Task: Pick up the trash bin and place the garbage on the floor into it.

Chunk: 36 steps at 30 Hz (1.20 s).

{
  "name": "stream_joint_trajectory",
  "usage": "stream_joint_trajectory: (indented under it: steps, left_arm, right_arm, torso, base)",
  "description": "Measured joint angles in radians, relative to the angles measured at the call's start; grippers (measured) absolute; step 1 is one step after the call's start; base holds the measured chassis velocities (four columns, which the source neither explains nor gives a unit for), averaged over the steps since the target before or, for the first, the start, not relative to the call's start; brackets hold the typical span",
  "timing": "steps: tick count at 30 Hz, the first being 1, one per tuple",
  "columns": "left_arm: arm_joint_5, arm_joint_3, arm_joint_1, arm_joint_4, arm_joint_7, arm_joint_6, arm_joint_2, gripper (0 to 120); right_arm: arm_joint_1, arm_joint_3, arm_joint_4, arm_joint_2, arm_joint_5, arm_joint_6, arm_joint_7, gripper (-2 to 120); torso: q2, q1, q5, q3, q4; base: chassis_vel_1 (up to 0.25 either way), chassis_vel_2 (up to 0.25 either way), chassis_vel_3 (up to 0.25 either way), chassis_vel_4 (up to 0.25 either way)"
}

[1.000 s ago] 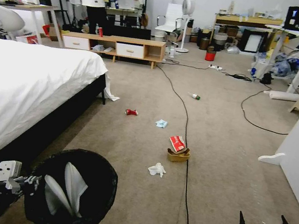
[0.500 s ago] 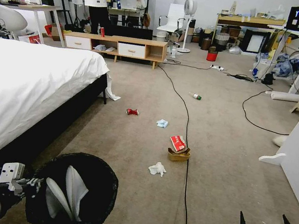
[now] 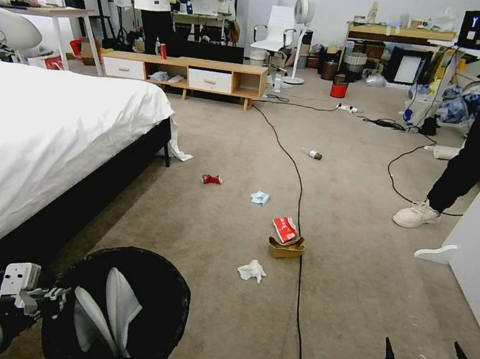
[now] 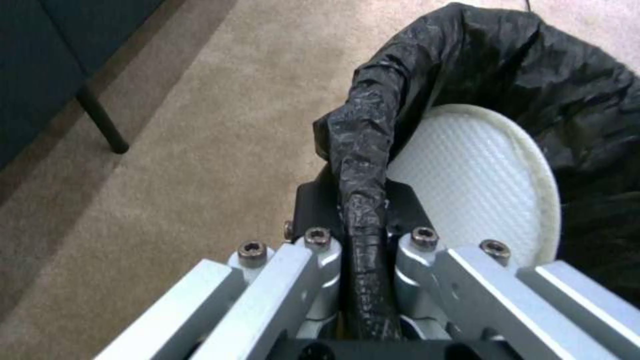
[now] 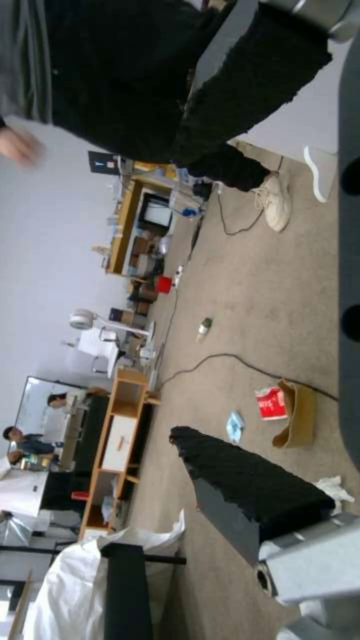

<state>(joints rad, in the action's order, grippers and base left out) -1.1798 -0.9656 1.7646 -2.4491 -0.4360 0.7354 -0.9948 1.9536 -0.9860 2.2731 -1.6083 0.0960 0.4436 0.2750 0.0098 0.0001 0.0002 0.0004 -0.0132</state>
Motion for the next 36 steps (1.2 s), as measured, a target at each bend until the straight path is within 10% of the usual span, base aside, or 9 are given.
stream_joint_trajectory:
  steps: [36]
  left_arm:
    - [0.020,0.013,0.012,-0.011,0.003,0.000,-0.014,4]
  right_arm:
    - [0.000,-0.035,-0.008,0.000,0.014,0.011,0.033,100]
  torso:
    - [0.000,0.000,0.0002,0.000,-0.0001]
  base:
    - [-0.001,0.000,0.000,0.002]
